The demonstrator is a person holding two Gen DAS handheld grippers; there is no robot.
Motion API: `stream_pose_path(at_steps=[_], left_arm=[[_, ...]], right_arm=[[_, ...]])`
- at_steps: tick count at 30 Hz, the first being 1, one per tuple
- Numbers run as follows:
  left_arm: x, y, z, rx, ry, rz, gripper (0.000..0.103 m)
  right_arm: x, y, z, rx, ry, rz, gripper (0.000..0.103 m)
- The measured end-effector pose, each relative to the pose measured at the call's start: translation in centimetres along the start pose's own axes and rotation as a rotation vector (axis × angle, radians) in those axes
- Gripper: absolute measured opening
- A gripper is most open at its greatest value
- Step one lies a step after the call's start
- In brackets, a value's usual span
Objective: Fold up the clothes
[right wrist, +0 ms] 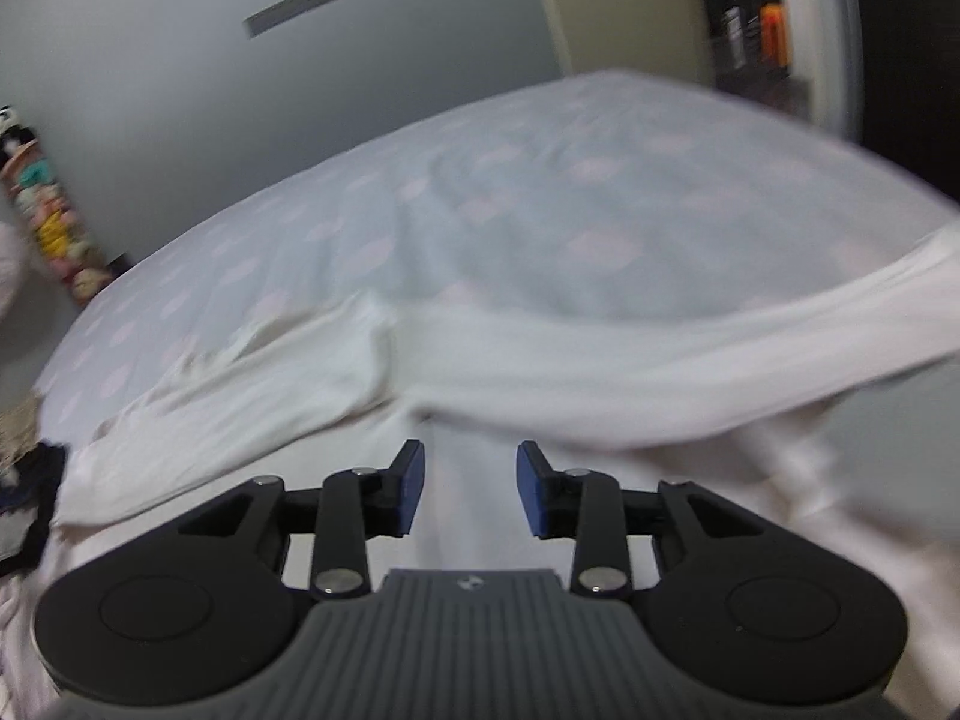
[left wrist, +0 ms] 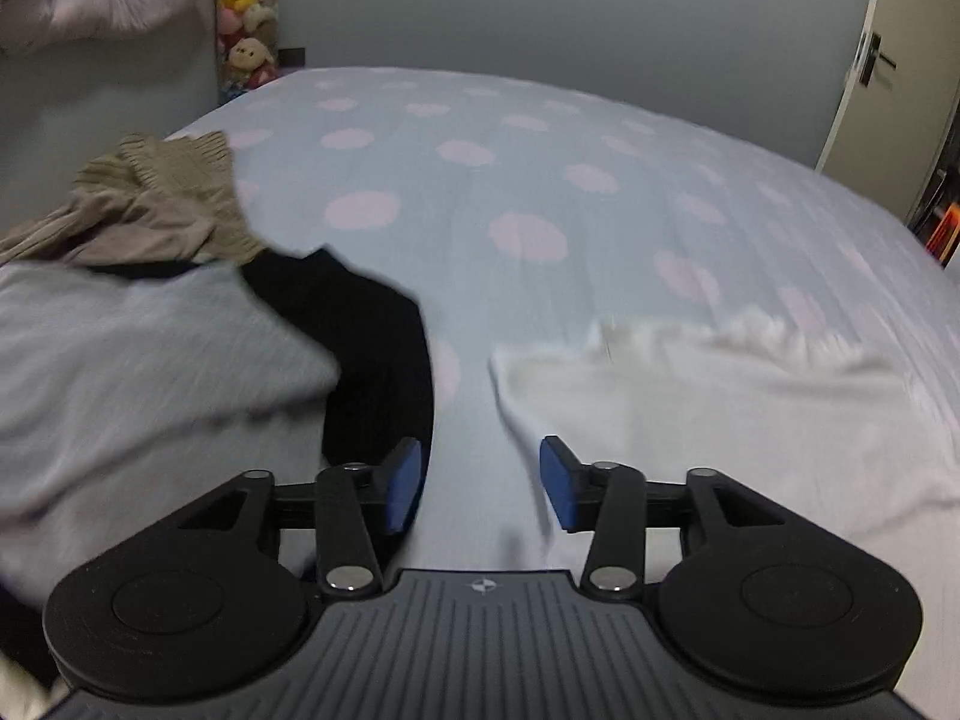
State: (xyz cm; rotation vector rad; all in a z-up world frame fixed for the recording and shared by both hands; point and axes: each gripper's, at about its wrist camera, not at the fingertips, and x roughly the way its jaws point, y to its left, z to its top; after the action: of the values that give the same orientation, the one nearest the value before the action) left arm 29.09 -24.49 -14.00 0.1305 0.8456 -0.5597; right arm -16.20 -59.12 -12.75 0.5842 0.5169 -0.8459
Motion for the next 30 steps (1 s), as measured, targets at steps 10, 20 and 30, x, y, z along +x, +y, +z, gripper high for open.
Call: stream_pose_path(at_steps=[10, 20, 30], left_arm=[[-2.0, -2.1, -1.4, -0.042, -0.001, -0.046, 0.042], [-0.7, -1.8, -2.2, -0.008, 0.027, -0.055, 0.042], [-0.4, -2.7, -2.1, 0.073, 0.017, -0.037, 0.042]], right_arm=[[-8.9, -13.7, 8.5, 0.099, -0.028, -0.322, 0.055], [-8.3, -21.4, 8.2, 0.272, 0.067, -0.412, 0.048], [-5.0, -21.9, 8.6, 0.357, 0.113, -0.425, 0.008]])
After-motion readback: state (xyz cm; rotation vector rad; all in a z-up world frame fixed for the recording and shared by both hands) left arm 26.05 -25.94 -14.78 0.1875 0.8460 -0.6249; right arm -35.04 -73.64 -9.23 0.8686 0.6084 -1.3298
